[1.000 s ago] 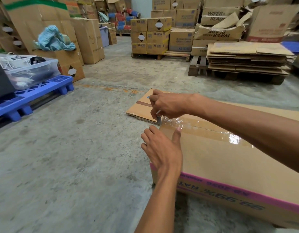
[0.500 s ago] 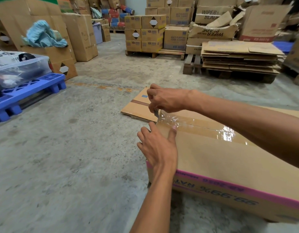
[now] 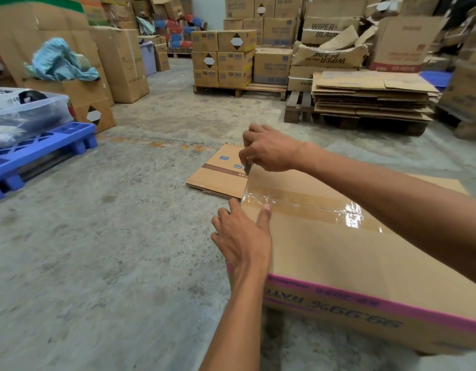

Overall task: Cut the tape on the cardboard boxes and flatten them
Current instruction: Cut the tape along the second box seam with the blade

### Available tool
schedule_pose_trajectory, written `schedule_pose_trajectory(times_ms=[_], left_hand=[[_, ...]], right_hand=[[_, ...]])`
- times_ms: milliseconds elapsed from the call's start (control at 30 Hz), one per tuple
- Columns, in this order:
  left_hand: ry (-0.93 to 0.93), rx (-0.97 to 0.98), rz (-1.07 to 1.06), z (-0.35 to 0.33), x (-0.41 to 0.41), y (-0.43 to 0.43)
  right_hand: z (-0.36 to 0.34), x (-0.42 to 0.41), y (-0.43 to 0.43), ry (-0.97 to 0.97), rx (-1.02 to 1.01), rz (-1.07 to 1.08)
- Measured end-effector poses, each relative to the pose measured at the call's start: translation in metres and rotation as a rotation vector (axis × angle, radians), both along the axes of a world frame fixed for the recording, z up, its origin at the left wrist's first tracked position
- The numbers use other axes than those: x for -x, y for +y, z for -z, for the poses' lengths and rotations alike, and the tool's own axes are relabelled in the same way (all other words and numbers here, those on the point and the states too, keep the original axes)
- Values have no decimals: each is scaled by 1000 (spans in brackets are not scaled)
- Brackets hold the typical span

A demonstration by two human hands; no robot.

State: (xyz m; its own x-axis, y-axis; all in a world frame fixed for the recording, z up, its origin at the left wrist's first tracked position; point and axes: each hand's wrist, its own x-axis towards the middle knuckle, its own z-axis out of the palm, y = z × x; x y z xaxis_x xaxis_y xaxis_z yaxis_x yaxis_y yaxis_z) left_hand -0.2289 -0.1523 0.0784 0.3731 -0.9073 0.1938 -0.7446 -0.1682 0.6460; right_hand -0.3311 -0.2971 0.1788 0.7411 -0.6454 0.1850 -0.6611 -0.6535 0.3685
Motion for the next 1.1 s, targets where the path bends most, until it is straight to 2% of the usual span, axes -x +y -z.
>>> schedule_pose_trajectory(times_ms=[100,200,400,667,1100], left_hand=[[47,12,67,-3,-17,-9],[90,3,28,-6,-34,-20],[115,-48,-62,-6,-66,-33],[75,-26,-43,-5,-67,-29],[72,-22,-29,-3,-56,-27]], right_hand=[[5,3,8,-131,-47,89],[14,0,19,-230,-179,154],[25,-23,37,-277,-191,140],[28,-57,47,-137,-157,73],[36,-46,39,-52,-115,52]])
